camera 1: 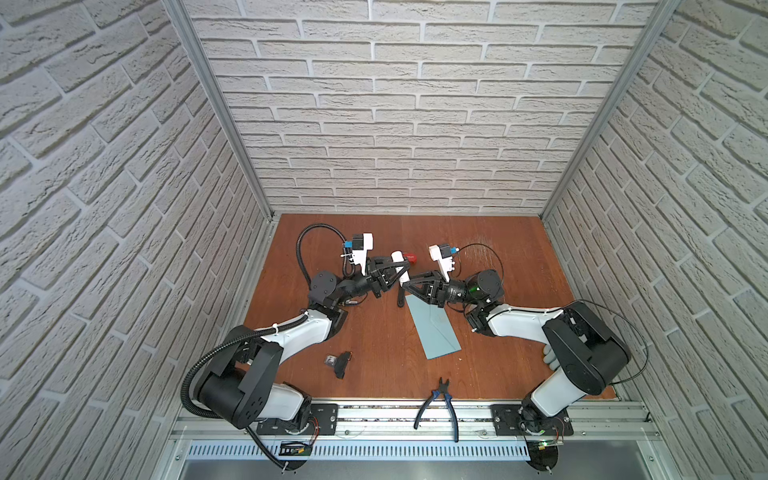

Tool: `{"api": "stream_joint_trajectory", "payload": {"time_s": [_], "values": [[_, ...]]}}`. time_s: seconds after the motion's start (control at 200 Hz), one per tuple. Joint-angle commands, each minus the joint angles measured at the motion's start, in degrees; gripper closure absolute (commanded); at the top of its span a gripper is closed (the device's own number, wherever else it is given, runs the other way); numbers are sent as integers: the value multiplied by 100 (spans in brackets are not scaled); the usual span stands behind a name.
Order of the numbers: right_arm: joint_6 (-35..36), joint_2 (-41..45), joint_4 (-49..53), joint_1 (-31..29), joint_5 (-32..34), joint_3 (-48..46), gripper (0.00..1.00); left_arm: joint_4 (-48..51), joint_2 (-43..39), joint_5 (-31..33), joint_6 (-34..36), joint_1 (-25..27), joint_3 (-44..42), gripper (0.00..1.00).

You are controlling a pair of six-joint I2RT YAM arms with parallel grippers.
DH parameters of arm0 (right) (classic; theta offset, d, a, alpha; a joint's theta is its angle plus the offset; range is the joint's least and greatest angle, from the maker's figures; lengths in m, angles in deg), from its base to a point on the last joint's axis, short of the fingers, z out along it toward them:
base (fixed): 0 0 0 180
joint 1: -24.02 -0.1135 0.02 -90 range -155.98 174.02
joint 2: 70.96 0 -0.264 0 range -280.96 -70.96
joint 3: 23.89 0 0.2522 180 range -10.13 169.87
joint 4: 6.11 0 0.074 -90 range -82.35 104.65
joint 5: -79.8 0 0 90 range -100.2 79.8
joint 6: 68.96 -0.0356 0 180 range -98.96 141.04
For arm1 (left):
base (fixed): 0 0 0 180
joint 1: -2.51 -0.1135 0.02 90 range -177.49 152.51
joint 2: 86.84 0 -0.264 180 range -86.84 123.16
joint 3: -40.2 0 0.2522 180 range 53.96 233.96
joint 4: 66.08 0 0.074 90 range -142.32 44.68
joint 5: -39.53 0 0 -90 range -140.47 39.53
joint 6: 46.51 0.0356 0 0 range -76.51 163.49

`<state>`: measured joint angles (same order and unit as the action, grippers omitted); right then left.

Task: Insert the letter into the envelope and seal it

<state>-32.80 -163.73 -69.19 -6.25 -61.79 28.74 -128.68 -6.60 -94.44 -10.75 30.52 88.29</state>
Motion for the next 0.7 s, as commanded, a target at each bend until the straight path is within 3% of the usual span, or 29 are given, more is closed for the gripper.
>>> {"api": "stream_joint_trajectory", "payload": {"time_s": [0.0,0.29,0.52,0.695], "values": [[40,268,-388,-19,-191,-19,73,-396,109,10,108,16,136,100],[449,653,-6,-48,159,-145,84,-385,161,421,289,177,-51,100],[2893,2182,3454,-504,1392,-94,88,1166,-668,1516,1422,551,-232,100],[3962,2946,4763,-1056,2851,17,91,1870,-1057,2457,1901,939,-267,100]]}}
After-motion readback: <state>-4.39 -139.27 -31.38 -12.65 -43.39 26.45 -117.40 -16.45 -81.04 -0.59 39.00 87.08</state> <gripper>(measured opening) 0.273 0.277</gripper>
